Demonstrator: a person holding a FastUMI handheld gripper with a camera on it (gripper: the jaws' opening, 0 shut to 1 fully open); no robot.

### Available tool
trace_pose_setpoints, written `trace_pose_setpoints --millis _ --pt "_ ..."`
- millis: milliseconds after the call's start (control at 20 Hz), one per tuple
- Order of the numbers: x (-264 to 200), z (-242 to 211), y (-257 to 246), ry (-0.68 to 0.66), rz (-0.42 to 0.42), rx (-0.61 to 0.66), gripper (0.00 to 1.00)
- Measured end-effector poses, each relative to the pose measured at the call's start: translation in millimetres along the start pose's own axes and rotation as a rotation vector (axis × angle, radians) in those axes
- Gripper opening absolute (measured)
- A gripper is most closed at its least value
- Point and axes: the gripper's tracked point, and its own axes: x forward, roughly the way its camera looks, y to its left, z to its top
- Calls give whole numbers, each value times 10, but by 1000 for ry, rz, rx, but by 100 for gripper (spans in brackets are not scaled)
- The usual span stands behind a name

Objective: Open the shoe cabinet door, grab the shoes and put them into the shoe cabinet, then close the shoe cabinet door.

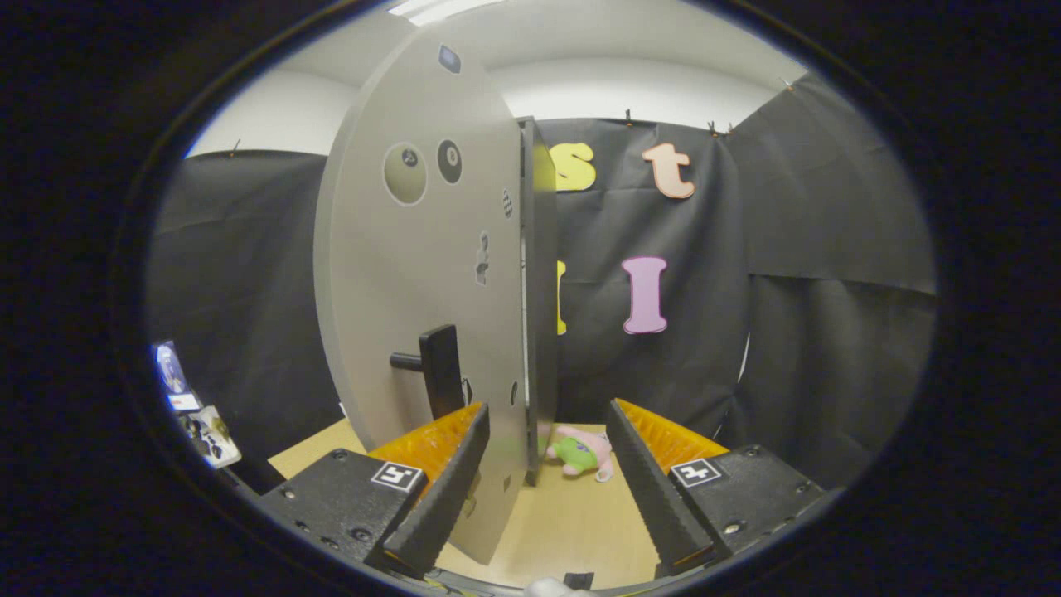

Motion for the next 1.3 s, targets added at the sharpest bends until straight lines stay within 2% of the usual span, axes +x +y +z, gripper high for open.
trace_pose_setpoints --millis 250,800,1050,1200,1300 --pt "89 -37 512 22 48 38 94" --pt "515 -117 1575 24 9 17 94" --pt "941 -161 2106 44 56 9 95" --pt "1225 -175 2500 68 125 5 97" --pt "1363 -141 2594 65 120 1 99"
